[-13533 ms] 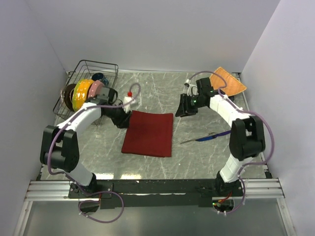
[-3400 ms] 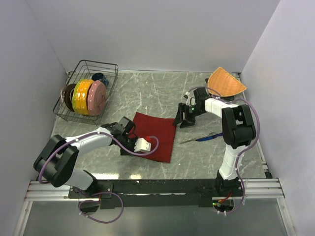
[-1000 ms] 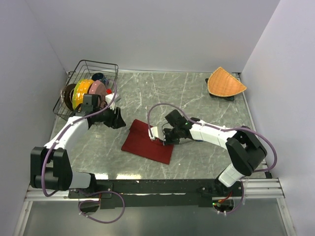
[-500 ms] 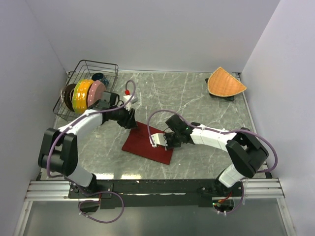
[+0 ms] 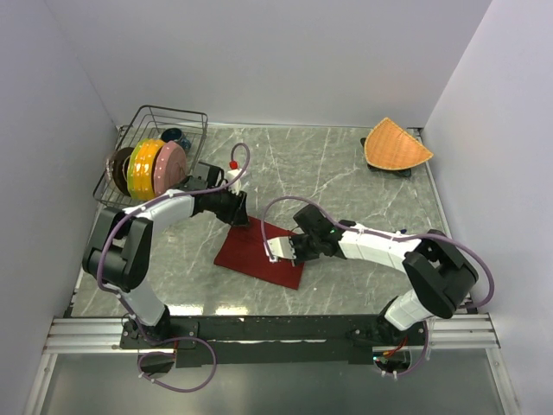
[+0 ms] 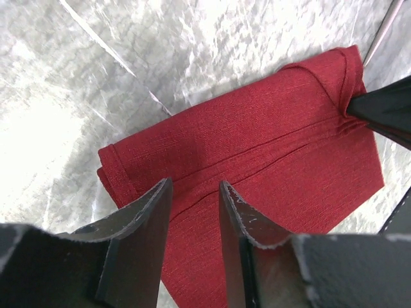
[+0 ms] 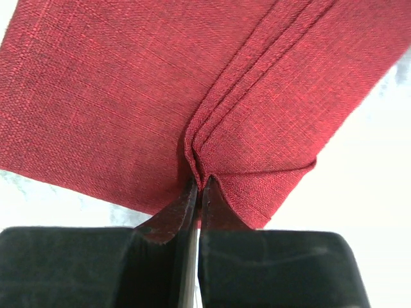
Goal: Fold the napkin into a case and place the utensils inside
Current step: Fold the lower triangle-folded napkin at the center of the board, then smooth out the 2/3-rectangle-folded napkin at the center of the board.
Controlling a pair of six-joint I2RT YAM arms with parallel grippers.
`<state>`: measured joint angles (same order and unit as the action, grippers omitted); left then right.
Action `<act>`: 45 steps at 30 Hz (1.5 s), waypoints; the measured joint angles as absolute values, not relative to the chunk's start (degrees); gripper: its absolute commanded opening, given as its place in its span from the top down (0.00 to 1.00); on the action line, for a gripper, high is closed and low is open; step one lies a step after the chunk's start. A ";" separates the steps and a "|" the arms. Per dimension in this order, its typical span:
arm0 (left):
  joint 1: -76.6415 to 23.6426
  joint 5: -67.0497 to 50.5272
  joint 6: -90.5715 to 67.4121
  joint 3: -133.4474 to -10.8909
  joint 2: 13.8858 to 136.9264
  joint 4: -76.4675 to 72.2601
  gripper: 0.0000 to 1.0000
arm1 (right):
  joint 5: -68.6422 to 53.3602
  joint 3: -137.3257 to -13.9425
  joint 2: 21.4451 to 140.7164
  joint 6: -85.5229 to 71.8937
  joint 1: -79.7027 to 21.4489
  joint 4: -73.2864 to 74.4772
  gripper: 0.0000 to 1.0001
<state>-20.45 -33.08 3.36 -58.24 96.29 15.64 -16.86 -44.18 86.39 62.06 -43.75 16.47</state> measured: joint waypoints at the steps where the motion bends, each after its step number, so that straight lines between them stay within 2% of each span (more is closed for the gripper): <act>1: -20.45 -33.10 3.01 -58.24 96.29 15.31 0.59 | -16.62 -43.90 85.95 62.15 -43.77 16.05 1.00; 9: -20.45 -32.21 0.14 -58.24 95.85 13.78 0.49 | -15.68 -40.58 81.76 64.36 -43.81 13.76 1.00; 18: -20.10 -25.10 -3.07 -58.57 95.83 14.63 0.49 | -15.42 -40.42 81.89 64.64 -43.86 13.26 1.00; 24: -20.08 -23.62 -3.68 -58.57 95.83 15.73 0.55 | -15.44 -40.42 81.89 64.64 -43.88 13.26 1.00; 30: -20.08 -23.62 -3.68 -58.57 95.88 17.02 0.75 | -15.18 -40.40 81.89 64.84 -43.88 13.28 0.99; 39: -20.14 -22.96 -2.70 -58.11 95.92 18.50 0.94 | -14.22 -40.40 81.89 64.77 -43.88 13.26 0.84; 41: -20.21 -22.59 -2.46 -57.98 96.18 18.68 0.97 | -14.00 -40.38 81.89 64.77 -43.88 13.28 0.76; 42: -20.25 -22.48 -2.20 -57.98 96.51 18.74 0.97 | -13.91 -40.38 81.89 64.55 -43.90 13.28 0.67; 45: -20.47 -21.76 -2.13 -57.95 97.84 18.74 0.97 | -13.04 -40.38 81.89 63.64 -43.90 13.34 0.54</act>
